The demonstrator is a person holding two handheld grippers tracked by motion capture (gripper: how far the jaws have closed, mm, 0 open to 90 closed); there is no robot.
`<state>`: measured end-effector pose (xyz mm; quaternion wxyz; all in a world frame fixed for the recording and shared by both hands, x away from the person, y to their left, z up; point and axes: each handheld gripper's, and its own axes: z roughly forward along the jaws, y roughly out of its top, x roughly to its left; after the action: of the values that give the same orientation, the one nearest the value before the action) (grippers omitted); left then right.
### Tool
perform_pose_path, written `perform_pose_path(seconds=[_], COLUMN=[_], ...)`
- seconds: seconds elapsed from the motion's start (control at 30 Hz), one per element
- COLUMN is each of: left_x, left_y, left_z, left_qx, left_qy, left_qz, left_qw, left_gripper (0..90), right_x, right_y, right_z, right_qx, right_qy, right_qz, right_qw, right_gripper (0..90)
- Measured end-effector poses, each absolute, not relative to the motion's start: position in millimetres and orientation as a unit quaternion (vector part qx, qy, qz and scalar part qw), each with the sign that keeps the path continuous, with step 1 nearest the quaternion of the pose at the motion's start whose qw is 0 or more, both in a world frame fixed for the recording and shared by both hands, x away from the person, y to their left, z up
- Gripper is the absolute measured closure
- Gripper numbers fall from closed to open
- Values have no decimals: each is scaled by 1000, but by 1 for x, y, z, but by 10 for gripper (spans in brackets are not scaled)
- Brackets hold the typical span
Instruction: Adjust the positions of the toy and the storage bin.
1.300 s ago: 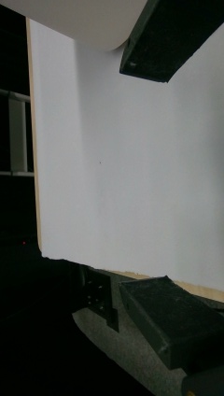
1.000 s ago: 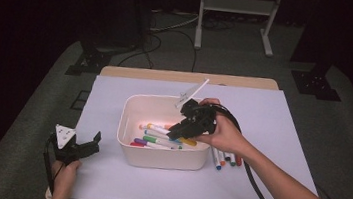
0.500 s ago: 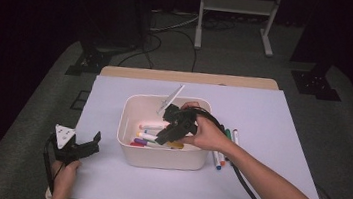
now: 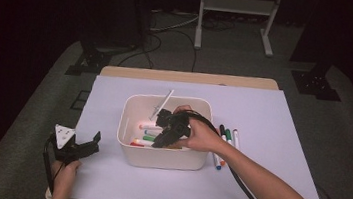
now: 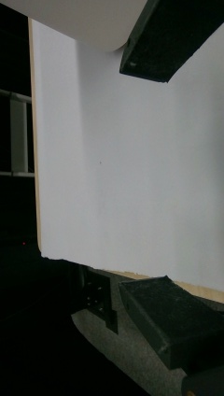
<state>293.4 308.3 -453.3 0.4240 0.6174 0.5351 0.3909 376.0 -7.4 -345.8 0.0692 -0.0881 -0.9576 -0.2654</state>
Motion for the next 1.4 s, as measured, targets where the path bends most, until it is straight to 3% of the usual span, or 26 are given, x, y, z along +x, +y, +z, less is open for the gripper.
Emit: perform_pose_path(seconds=[0.37, 0.8, 1.4], left_x=[293, 293, 293], left_y=[308, 308, 307], left_z=[-453, -453, -454], left_qx=[618, 618, 617], left_qy=[535, 536, 534], left_qz=[391, 392, 396], left_qw=[423, 422, 421], left_gripper=[0, 0, 0], right_x=[374, 371, 373], right_y=[-27, -99, -198], right_z=[-325, -292, -310], right_qx=[-107, -162, -261], right_qy=[-949, -927, -896], right_qz=[-292, -337, -358], right_qw=[50, 23, -3], right_gripper=[679, 577, 468])
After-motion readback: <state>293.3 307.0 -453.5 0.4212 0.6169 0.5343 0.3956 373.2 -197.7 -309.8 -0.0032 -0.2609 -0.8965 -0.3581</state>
